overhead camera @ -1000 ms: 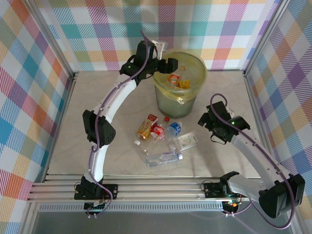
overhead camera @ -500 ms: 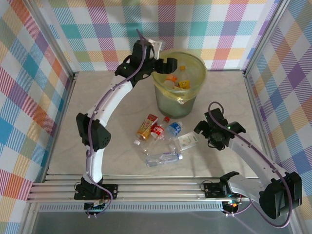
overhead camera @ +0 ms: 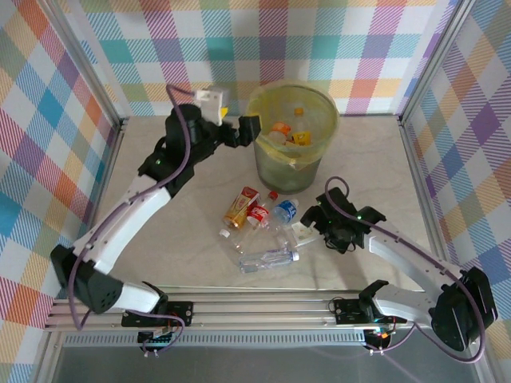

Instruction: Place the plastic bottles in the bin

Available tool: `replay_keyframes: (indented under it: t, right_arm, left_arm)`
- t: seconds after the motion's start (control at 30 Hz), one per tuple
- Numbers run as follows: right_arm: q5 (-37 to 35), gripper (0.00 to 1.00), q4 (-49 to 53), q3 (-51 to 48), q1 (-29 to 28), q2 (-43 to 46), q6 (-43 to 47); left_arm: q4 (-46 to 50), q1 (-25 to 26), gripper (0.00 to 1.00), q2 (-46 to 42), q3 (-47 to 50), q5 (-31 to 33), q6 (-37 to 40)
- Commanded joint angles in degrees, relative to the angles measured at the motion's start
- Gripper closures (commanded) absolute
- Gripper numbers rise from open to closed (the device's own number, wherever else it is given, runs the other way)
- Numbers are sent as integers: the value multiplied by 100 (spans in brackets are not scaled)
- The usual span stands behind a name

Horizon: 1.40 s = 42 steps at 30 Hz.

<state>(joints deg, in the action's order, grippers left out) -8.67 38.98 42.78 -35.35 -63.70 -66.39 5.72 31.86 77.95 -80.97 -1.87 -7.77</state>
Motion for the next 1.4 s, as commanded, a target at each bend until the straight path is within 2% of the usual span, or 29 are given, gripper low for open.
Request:
replay_keyframes:
  t: [0.0,0.33,0.9,1.17,1.37]
  right_arm:
    - [25,0,-373,-101,-195,-146,-398]
    - [42,0,-1032,-158,-507,-675,-684]
    - [-645,0,-1323,-452,-463,-1057,-954]
    - [-993,12,-1452,-617,-329,-971,-925]
    - [-1010,18,-1693,-765,46,-872,-697]
  left_arm:
    - [-617,31,0,-548,785,518,-195]
    - [-712,31,0,-1650,2379,1106,-590]
    - [-471,28,0,-1724,2861,1198,-806]
    - [-508,31,0,-1629,2831,1127,-851]
    - [-497,31,0,-1614,2825,1127,-865]
